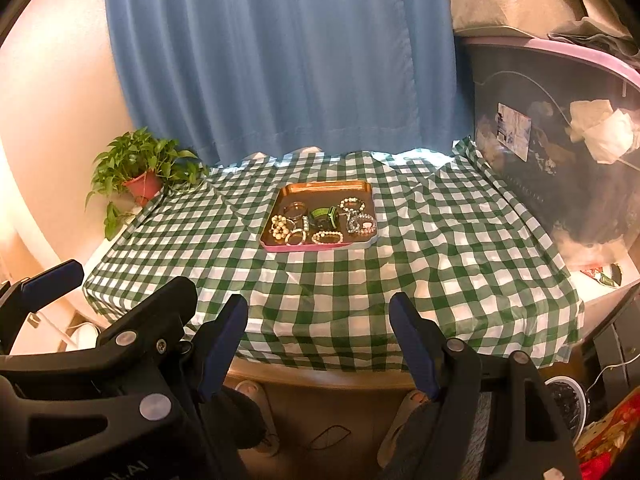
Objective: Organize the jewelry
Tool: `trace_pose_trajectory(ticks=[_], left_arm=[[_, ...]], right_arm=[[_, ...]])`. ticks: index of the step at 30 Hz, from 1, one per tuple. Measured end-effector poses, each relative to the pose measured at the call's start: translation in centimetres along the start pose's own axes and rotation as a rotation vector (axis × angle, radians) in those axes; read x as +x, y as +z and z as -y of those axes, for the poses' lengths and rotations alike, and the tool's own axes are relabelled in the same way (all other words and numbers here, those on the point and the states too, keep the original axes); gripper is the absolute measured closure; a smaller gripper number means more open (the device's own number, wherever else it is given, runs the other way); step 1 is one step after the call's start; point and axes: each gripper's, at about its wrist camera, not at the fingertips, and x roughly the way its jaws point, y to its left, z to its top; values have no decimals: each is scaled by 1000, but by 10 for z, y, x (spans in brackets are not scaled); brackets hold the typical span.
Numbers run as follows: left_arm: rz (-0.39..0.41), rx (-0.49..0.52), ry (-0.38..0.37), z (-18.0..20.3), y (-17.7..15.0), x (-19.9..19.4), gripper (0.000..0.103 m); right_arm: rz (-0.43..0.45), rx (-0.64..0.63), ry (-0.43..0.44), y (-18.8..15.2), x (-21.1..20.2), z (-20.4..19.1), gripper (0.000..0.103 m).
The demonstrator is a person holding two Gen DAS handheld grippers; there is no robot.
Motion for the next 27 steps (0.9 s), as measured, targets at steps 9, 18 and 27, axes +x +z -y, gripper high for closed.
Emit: trace_pose_trajectory(ticks=[9, 18, 27], left_arm=[[-3, -4, 2, -3, -4, 3, 1], [-15, -7, 1, -7, -11, 6, 1], [-19, -7, 1, -8, -11, 8, 1]], right_arm=[[-14, -2, 3, -5, 5, -2, 33], [-23, -3, 5, -5, 9, -3, 33], [-29, 0, 8, -6, 10, -3, 33]])
